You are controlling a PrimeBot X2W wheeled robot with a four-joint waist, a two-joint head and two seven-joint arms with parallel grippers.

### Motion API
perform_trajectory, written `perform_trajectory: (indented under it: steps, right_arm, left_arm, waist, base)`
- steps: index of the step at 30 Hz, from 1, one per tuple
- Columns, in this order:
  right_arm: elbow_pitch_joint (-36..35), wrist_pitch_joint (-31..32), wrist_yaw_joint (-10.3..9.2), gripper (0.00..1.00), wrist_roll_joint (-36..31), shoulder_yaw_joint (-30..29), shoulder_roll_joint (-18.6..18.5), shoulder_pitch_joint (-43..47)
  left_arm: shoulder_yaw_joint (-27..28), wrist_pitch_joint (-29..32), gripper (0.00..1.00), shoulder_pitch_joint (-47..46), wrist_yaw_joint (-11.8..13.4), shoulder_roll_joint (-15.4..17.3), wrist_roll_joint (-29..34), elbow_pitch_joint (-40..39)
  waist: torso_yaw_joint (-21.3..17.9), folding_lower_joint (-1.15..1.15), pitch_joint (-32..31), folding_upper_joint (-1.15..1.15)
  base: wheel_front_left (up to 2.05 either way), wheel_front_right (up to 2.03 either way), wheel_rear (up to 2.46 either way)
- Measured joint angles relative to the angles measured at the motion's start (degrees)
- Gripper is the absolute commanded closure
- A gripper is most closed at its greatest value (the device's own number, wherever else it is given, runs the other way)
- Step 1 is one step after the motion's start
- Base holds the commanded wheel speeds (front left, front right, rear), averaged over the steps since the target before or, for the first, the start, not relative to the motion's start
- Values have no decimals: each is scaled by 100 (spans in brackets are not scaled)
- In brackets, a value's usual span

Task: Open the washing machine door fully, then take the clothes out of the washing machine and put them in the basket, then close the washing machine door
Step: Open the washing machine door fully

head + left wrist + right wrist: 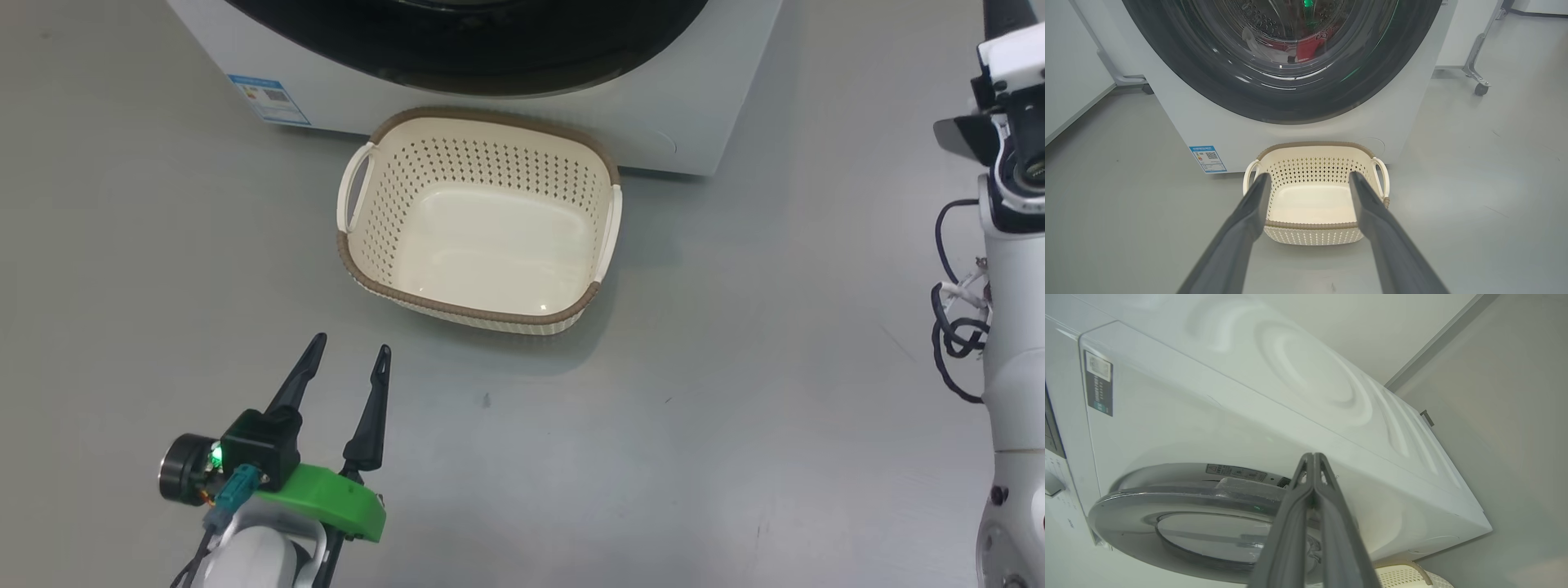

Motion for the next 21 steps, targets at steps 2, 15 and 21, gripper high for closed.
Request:
perform_trajectory:
  steps: [2, 15, 21]
  right_arm:
    - [35, 53, -47, 100, 0, 3, -29, -162]
    - [369, 442, -196, 100, 164, -2, -13, -1078]
    - [613, 667, -249, 100, 673, -291, 71, -1291]
  left_arm:
    - [-55, 0, 0, -83, 0, -3, -55, -23]
    - [-293, 0, 0, -381, 1, -20, -235, -65]
    - [-414, 0, 0, -454, 9, -36, -415, -57]
  waist:
    - [53, 0, 84, 0]
    - [362, 0, 599, 0]
    - [557, 0, 744, 0]
  base:
    - [0, 0, 0]
    - [0, 0, 0]
    - [0, 0, 0]
